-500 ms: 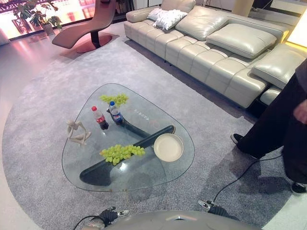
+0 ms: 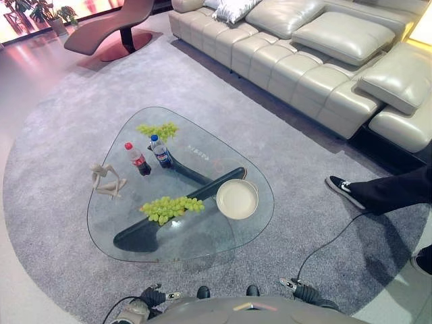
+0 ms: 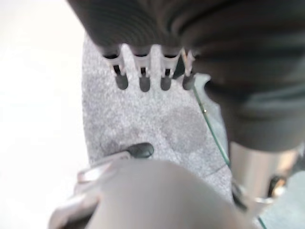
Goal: Pick up fruits into the plate
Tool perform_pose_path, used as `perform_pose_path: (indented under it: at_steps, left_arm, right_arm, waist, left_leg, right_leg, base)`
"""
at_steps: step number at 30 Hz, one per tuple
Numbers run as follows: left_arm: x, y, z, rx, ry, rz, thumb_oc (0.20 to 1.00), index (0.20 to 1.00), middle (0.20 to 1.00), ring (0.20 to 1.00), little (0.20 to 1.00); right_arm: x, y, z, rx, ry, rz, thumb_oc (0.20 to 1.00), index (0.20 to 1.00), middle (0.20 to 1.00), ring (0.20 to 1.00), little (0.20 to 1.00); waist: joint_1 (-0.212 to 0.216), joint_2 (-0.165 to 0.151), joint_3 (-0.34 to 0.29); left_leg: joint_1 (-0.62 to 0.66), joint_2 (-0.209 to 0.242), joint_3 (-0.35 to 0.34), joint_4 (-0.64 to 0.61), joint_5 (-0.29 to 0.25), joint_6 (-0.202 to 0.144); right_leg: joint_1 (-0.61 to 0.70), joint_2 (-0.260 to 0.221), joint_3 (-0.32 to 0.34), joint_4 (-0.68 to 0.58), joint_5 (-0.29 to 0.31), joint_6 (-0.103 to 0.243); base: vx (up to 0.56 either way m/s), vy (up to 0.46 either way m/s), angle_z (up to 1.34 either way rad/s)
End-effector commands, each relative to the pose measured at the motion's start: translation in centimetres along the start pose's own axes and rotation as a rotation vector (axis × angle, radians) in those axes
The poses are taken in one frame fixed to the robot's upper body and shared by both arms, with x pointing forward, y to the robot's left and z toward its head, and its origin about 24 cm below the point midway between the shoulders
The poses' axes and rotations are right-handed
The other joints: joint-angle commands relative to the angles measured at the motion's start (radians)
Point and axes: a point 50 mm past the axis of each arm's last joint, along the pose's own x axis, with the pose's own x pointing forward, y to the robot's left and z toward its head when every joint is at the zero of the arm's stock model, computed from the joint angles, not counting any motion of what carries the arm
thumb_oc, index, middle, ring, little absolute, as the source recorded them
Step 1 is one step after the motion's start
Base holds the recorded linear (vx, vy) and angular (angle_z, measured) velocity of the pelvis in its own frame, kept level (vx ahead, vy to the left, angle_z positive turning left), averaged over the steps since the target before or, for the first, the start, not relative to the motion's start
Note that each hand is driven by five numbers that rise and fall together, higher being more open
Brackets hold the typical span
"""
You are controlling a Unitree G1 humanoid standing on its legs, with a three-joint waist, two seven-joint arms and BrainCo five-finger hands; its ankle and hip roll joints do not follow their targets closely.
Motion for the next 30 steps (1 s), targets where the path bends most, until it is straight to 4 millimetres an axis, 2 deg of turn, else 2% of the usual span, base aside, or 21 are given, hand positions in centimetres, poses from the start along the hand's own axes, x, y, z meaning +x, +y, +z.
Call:
perform_pose_path:
  at_steps: [1, 4, 5, 7, 8, 11, 12, 13, 15, 19, 21, 22, 23, 24, 25, 30]
  left_arm:
    - [0.3, 1.6, 3.2, 0.088, -0.123, 0.085, 1.0, 1.0, 1.0, 1.0, 1.0]
    - [0.2, 2.2, 5.6, 0.12, -0.23, 0.149, 1.0, 1.0, 1.0, 1.0, 1.0]
    - [0.1, 2.8, 7.4, 0.142, -0.305, 0.2, 1.0, 1.0, 1.0, 1.0, 1.0]
    - [-0.1, 3.2, 8.4, 0.168, -0.35, 0.233, 1.0, 1.0, 1.0, 1.0, 1.0]
    - [-0.5, 3.8, 10.2, 0.207, -0.417, 0.3, 1.0, 1.0, 1.0, 1.0, 1.0]
    - [-1.0, 4.8, 12.3, 0.247, -0.496, 0.387, 1.0, 1.0, 1.0, 1.0, 1.0]
    - [-1.5, 5.6, 13.9, 0.27, -0.549, 0.452, 1.0, 1.0, 1.0, 1.0, 1.0]
    - [-1.6, 5.7, 14.0, 0.273, -0.553, 0.456, 1.0, 1.0, 1.0, 1.0, 1.0]
    - [-2.2, 7.0, 15.8, 0.323, -0.61, 0.577, 1.0, 1.0, 1.0, 1.0, 1.0]
    - [-4.4, 11.5, 20.2, 0.333, -0.676, 0.673, 1.0, 1.0, 1.0, 1.0, 1.0]
    - [-6.6, 14.4, 22.6, 0.321, -0.71, 0.748, 1.0, 1.0, 1.0, 1.0, 1.0]
    - [-7.1, 15.0, 23.0, 0.324, -0.716, 0.769, 1.0, 1.0, 1.0, 1.0, 1.0]
    - [-8.3, 16.5, 24.0, 0.34, -0.729, 0.828, 1.0, 1.0, 1.0, 1.0, 1.0]
    - [-8.6, 16.8, 24.2, 0.346, -0.729, 0.84, 1.0, 1.0, 1.0, 1.0, 1.0]
    - [-9.9, 18.1, 25.2, 0.385, -0.736, 0.91, 1.0, 1.0, 1.0, 1.0, 1.0]
    - [-12.6, 20.9, 26.9, 0.498, -0.697, 1.067, 1.0, 1.0, 1.0, 1.0, 1.0]
  right_arm:
    - [0.6, 0.1, 3.5, -0.055, -0.101, 0.025, 1.0, 1.0, 1.0, 1.0, 1.0]
    - [0.7, -0.3, 4.8, -0.059, -0.14, 0.021, 1.0, 1.0, 1.0, 1.0, 1.0]
    - [0.7, -0.8, 6.0, -0.066, -0.174, 0.015, 1.0, 1.0, 1.0, 1.0, 1.0]
    - [0.7, -1.0, 6.7, -0.068, -0.191, 0.012, 1.0, 1.0, 1.0, 1.0, 1.0]
    - [0.6, -1.3, 7.8, -0.074, -0.226, 0.008, 1.0, 1.0, 1.0, 1.0, 1.0]
    - [0.6, -1.5, 9.4, -0.075, -0.271, 0.005, 1.0, 1.0, 1.0, 1.0, 1.0]
    - [0.5, -1.7, 10.6, -0.077, -0.308, 0.006, 1.0, 1.0, 1.0, 1.0, 1.0]
    - [0.5, -1.7, 10.8, -0.077, -0.312, 0.006, 1.0, 1.0, 1.0, 1.0, 1.0]
    - [0.3, -1.4, 12.7, -0.094, -0.373, 0.027, 1.0, 1.0, 1.0, 1.0, 1.0]
    - [-0.2, -1.9, 15.3, -0.078, -0.455, 0.011, 1.0, 1.0, 1.0, 1.0, 1.0]
    - [-0.7, -1.8, 16.9, -0.083, -0.513, 0.004, 1.0, 1.0, 1.0, 1.0, 1.0]
    - [-0.8, -1.8, 17.3, -0.084, -0.526, 0.005, 1.0, 1.0, 1.0, 1.0, 1.0]
    - [-1.0, -1.6, 17.9, -0.081, -0.555, 0.01, 1.0, 1.0, 1.0, 1.0, 1.0]
    - [-1.1, -1.6, 18.0, -0.08, -0.559, 0.011, 1.0, 1.0, 1.0, 1.0, 1.0]
    - [-1.2, -1.4, 18.3, -0.078, -0.577, 0.013, 1.0, 1.0, 1.0, 1.0, 1.0]
    - [-1.3, -1.4, 18.4, -0.058, -0.592, 0.02, 1.0, 1.0, 1.0, 1.0, 1.0]
  waist:
    - [0.005, -0.011, 0.04]
    - [0.002, -0.002, 0.067]
    - [-0.002, 0.006, 0.091]
    - [-0.003, 0.01, 0.104]
    - [-0.005, 0.016, 0.127]
    - [-0.007, 0.025, 0.159]
    - [-0.01, 0.03, 0.183]
    - [-0.011, 0.031, 0.186]
    - [-0.021, 0.024, 0.222]
    - [-0.046, 0.04, 0.277]
    - [-0.056, 0.049, 0.31]
    - [-0.057, 0.049, 0.318]
    - [-0.057, 0.044, 0.342]
    - [-0.057, 0.042, 0.346]
    - [-0.055, 0.037, 0.37]
    - [-0.051, 0.029, 0.371]
  left_leg:
    - [-0.001, -0.033, 0.038, 0.022, -0.122, 0.044]
    - [-0.029, -0.035, 0.03, 0.027, -0.113, 0.042]
    - [-0.054, -0.038, 0.024, 0.034, -0.107, 0.04]
    - [-0.068, -0.039, 0.021, 0.04, -0.104, 0.039]
    - [-0.1, -0.042, 0.018, 0.054, -0.099, 0.038]
    - [-0.131, -0.044, 0.011, 0.064, -0.091, 0.037]
    - [-0.155, -0.045, 0.01, 0.073, -0.085, 0.037]
    - [-0.158, -0.046, 0.01, 0.075, -0.085, 0.037]
    - [-0.205, -0.045, 0.022, 0.097, -0.083, 0.037]
    - [-0.267, -0.054, 0.02, 0.145, -0.075, 0.032]
    - [-0.306, -0.058, 0.024, 0.16, -0.07, 0.035]
    - [-0.317, -0.059, 0.024, 0.164, -0.068, 0.035]
    - [-0.348, -0.059, 0.026, 0.181, -0.065, 0.037]
    - [-0.354, -0.059, 0.026, 0.184, -0.064, 0.038]
    - [-0.383, -0.062, 0.024, 0.201, -0.063, 0.041]
    - [-0.473, -0.065, 0.022, 0.241, -0.059, 0.047]
  right_leg:
    - [-0.057, -0.026, 0.027, 0.099, -0.053, 0.051]
    - [-0.09, -0.025, 0.03, 0.108, -0.051, 0.048]
    - [-0.117, -0.027, 0.031, 0.117, -0.05, 0.046]
    - [-0.132, -0.028, 0.032, 0.123, -0.049, 0.044]
    - [-0.165, -0.03, 0.033, 0.139, -0.049, 0.042]
    - [-0.201, -0.026, 0.039, 0.155, -0.048, 0.038]
    - [-0.224, -0.025, 0.044, 0.164, -0.047, 0.037]
    - [-0.227, -0.024, 0.045, 0.166, -0.047, 0.037]
    - [-0.278, -0.016, 0.054, 0.187, -0.046, 0.035]
    - [-0.355, -0.012, 0.074, 0.246, -0.047, 0.03]
    - [-0.408, -0.007, 0.088, 0.274, -0.047, 0.029]
    - [-0.421, -0.004, 0.091, 0.281, -0.046, 0.029]
    - [-0.451, 0.001, 0.096, 0.301, -0.044, 0.029]
    - [-0.457, 0.001, 0.097, 0.305, -0.044, 0.029]
    - [-0.486, 0.007, 0.099, 0.328, -0.045, 0.028]
    - [-0.576, 0.019, 0.094, 0.376, -0.048, 0.023]
  base:
    - [-0.01, 0.012, -0.07]
    - [-0.06, 0.039, -0.06]
    - [-0.08, 0.045, -0.01]
    - [-0.09, 0.045, -0.02]
    - [-0.11, 0.047, -0.03]
    - [-0.08, 0.04, -0.03]
    - [-0.06, 0.033, -0.02]
    - [-0.11, 0.026, -0.08]
    - [-0.1, 0.007, -0.11]
    - [-0.02, 0.095, -0.17]
    - [-0.04, 0.129, -0.16]
    - [-0.07, 0.069, -0.28]
    - [-0.06, 0.014, -0.22]
    - [-0.08, -0.015, -0.2]
    - [-0.04, -0.034, -0.15]
    - [-0.01, -0.016, -0.08]
